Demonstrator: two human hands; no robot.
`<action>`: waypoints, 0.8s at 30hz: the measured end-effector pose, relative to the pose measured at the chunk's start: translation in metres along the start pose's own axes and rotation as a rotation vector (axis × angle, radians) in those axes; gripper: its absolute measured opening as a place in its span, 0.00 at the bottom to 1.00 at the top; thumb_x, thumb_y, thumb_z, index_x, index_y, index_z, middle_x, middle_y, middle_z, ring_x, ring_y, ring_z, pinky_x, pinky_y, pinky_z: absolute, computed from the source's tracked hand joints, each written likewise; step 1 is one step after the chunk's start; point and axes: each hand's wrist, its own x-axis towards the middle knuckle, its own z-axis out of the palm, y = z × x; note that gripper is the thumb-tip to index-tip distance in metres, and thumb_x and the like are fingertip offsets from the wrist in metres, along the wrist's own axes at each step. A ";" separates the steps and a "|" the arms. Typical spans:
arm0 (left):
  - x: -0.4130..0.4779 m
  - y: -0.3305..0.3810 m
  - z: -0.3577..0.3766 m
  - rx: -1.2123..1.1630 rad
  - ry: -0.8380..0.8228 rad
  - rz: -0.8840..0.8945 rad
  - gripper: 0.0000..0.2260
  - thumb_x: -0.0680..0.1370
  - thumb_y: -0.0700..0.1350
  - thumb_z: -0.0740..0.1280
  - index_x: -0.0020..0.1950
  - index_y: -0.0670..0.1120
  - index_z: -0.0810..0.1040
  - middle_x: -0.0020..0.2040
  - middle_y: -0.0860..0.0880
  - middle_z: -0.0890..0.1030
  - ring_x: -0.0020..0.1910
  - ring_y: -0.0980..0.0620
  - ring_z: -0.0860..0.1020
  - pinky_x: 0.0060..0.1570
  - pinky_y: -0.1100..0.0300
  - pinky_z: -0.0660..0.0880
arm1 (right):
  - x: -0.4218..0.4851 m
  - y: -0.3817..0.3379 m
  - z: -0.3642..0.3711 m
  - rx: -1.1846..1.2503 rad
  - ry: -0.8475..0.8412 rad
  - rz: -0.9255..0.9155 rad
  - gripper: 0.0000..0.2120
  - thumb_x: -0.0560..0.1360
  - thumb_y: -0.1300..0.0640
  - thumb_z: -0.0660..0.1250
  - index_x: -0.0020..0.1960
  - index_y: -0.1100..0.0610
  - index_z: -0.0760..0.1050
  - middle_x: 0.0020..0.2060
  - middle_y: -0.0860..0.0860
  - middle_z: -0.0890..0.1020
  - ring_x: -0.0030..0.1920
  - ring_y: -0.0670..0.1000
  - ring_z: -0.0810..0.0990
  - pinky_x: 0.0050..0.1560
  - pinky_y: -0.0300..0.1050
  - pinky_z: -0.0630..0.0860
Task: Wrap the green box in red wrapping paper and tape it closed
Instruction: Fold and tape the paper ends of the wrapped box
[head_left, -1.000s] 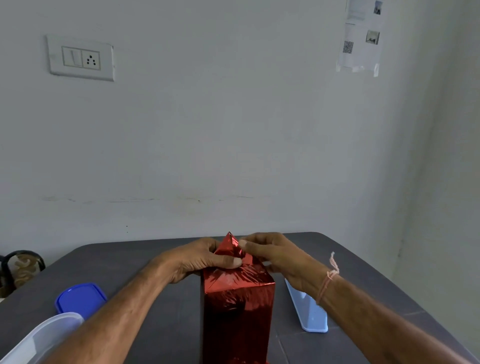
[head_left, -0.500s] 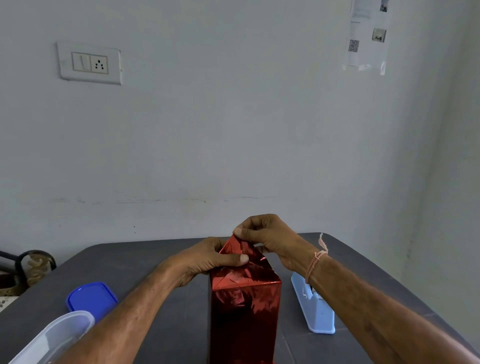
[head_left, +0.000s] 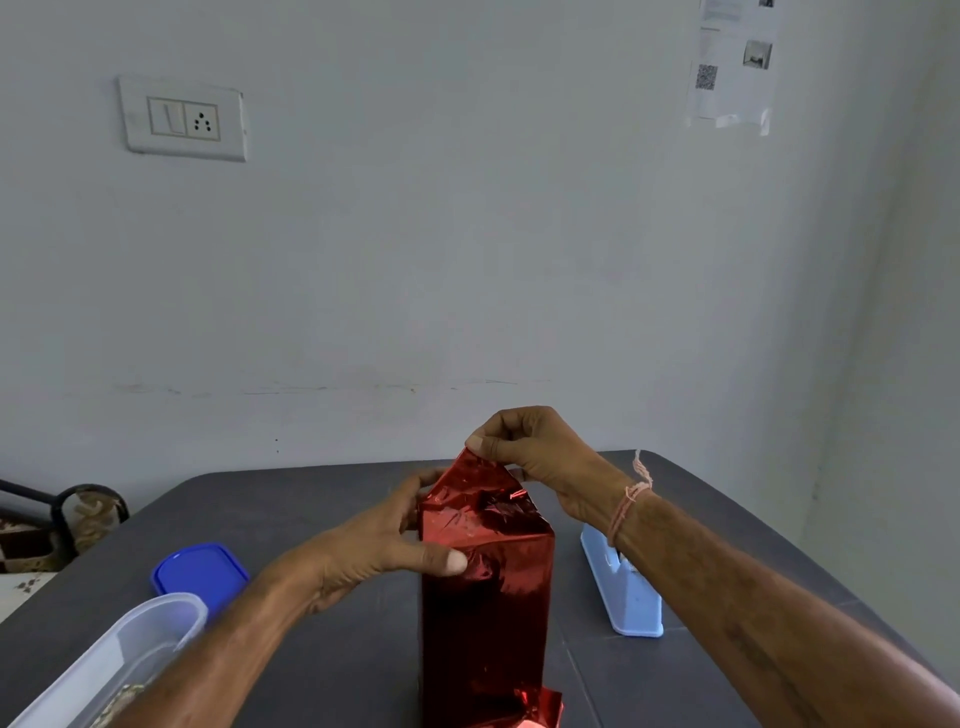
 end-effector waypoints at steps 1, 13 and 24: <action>-0.002 -0.001 0.003 -0.009 0.044 0.014 0.40 0.65 0.50 0.82 0.73 0.61 0.66 0.67 0.57 0.80 0.63 0.63 0.79 0.63 0.63 0.74 | -0.002 0.000 0.000 -0.008 0.010 -0.010 0.02 0.76 0.62 0.74 0.44 0.59 0.83 0.36 0.48 0.85 0.34 0.42 0.81 0.36 0.34 0.76; -0.009 -0.014 0.028 -0.109 0.299 0.168 0.27 0.69 0.42 0.80 0.66 0.54 0.79 0.58 0.52 0.85 0.58 0.53 0.84 0.57 0.59 0.81 | -0.044 0.008 0.009 -0.230 0.151 -0.150 0.04 0.73 0.57 0.77 0.40 0.53 0.85 0.40 0.45 0.87 0.47 0.43 0.84 0.54 0.41 0.78; -0.011 -0.025 0.032 -0.111 0.362 0.212 0.26 0.68 0.43 0.82 0.64 0.56 0.81 0.60 0.51 0.85 0.60 0.52 0.83 0.58 0.59 0.80 | -0.067 0.041 0.029 -0.292 0.350 -0.227 0.08 0.69 0.53 0.80 0.37 0.43 0.82 0.43 0.40 0.83 0.55 0.45 0.78 0.53 0.37 0.71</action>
